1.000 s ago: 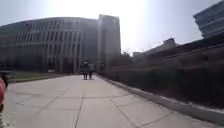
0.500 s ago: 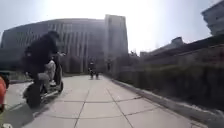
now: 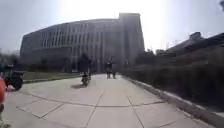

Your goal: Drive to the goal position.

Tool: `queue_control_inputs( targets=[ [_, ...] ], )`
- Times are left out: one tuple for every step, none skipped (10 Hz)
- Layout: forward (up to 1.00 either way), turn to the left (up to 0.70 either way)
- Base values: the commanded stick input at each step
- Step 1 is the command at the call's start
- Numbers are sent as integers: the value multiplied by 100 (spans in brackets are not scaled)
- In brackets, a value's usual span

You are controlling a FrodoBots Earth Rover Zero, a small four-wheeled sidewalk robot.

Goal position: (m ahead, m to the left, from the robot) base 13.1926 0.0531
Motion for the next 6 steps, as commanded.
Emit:
queue_control_inputs(
  targets=[
    [70,34],
    [70,34],
    [70,34],
    [70,34],
    [70,34],
    [70,32]
  ],
)
